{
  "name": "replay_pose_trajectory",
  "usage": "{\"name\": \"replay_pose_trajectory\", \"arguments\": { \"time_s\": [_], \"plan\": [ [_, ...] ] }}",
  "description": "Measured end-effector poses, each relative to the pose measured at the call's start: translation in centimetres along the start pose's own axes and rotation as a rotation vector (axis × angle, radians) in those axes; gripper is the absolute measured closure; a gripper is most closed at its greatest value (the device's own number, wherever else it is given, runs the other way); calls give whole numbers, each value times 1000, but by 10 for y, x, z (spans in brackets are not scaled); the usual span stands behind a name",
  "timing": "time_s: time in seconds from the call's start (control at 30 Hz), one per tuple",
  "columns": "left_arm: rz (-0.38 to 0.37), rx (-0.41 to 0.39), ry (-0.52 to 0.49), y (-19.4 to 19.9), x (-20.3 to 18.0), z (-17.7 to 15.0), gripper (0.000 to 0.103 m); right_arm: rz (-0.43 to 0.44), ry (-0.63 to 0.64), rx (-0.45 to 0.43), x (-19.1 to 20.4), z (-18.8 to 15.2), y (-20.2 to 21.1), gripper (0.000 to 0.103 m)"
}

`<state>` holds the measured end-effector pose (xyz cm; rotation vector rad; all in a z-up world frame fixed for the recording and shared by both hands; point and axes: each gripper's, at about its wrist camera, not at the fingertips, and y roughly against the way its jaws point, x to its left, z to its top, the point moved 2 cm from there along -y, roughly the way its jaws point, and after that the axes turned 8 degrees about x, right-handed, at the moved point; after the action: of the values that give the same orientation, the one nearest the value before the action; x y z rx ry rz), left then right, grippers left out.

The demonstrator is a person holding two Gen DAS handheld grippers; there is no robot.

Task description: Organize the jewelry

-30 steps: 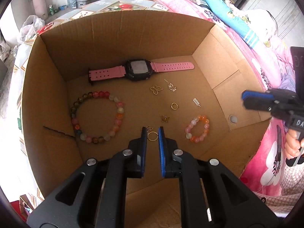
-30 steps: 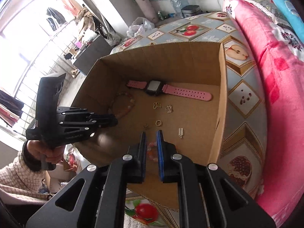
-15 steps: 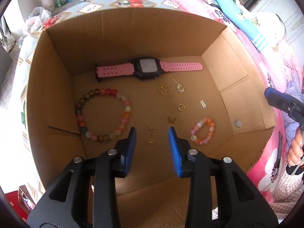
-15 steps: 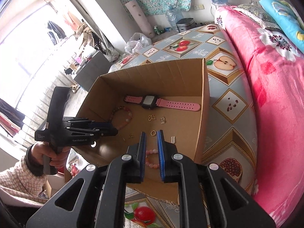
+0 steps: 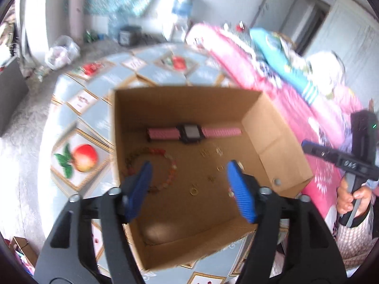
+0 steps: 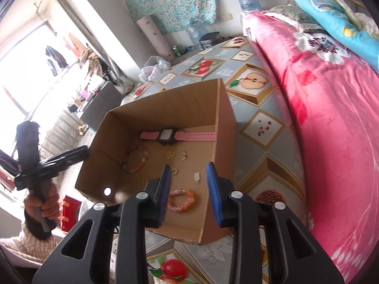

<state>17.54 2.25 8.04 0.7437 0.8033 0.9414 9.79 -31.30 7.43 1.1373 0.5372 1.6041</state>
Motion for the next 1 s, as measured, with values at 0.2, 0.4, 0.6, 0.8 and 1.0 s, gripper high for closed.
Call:
{"name": "replay_pose_trajectory", "arguments": {
  "time_s": [0.2, 0.4, 0.6, 0.8, 1.0],
  "plan": [
    [53, -48, 120, 12, 29, -15, 23, -43, -73, 29, -16, -8, -17, 58],
    [14, 60, 237, -16, 48, -39, 23, -5, -95, 119, -19, -18, -43, 58],
    [-24, 104, 234, -37, 32, -56, 21, -4, -79, 132, -13, -19, -48, 47],
    [33, 91, 241, -35, 23, -62, 21, -41, -63, 138, -6, -22, -46, 47],
    [5, 96, 252, -23, 24, -78, 21, -26, -69, 139, -2, -37, -37, 47]
  ]
}}
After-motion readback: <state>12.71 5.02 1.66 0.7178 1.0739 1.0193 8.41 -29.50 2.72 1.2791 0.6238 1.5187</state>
